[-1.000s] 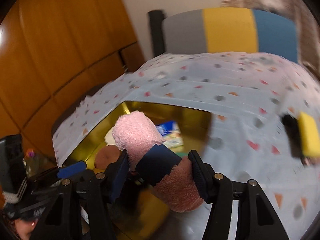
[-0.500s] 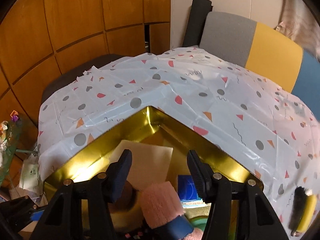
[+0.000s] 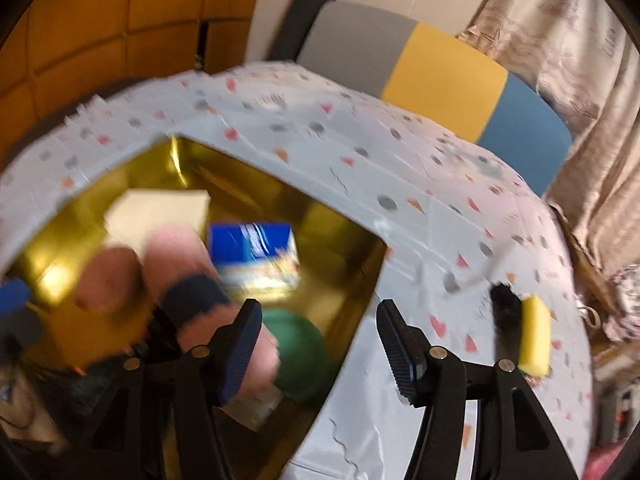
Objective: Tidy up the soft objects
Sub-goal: 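Lower the pink towel into the tray with the right tool while the left releases the hair, then reach the left tool to the yellow sponge and grasp it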
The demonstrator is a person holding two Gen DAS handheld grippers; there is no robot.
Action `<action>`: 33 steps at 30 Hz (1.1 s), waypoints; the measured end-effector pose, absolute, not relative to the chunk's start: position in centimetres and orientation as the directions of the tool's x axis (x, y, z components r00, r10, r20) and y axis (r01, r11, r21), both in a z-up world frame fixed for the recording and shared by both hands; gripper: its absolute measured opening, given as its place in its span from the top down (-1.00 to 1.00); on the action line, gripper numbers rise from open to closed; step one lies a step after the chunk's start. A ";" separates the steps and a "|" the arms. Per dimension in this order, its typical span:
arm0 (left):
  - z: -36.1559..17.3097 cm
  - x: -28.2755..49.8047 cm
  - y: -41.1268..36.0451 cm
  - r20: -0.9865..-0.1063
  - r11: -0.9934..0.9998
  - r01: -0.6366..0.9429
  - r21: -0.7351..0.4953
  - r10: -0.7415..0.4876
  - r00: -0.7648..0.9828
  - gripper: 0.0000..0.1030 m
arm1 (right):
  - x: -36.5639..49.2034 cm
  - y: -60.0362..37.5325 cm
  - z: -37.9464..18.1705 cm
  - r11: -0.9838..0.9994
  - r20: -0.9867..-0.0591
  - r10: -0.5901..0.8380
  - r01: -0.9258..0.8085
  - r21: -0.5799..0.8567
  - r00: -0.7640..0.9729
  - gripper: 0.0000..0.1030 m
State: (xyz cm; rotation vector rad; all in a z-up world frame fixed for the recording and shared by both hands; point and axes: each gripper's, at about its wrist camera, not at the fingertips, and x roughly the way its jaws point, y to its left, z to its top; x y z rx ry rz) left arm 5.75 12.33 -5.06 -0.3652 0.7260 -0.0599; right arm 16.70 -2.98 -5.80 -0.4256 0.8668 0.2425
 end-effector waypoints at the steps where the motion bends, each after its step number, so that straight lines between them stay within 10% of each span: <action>1: -5.0 5.7 12.1 -0.637 0.937 -0.064 -0.343 -0.182 0.749 0.12 | 16.7 -2.7 -6.3 0.890 -0.783 0.031 -0.374 -0.262 0.622 -0.18; 14: -4.0 4.8 10.3 -0.614 0.956 -0.015 -0.292 -0.175 0.770 0.11 | 14.3 -5.0 -3.7 0.923 -0.736 0.210 -0.380 -0.069 0.643 -0.32; 33: -3.9 4.6 -0.7 -0.644 0.902 0.297 -0.312 -0.431 0.632 0.11 | 10.4 -25.3 -8.8 1.000 -0.733 -0.025 0.031 -0.006 0.680 -0.47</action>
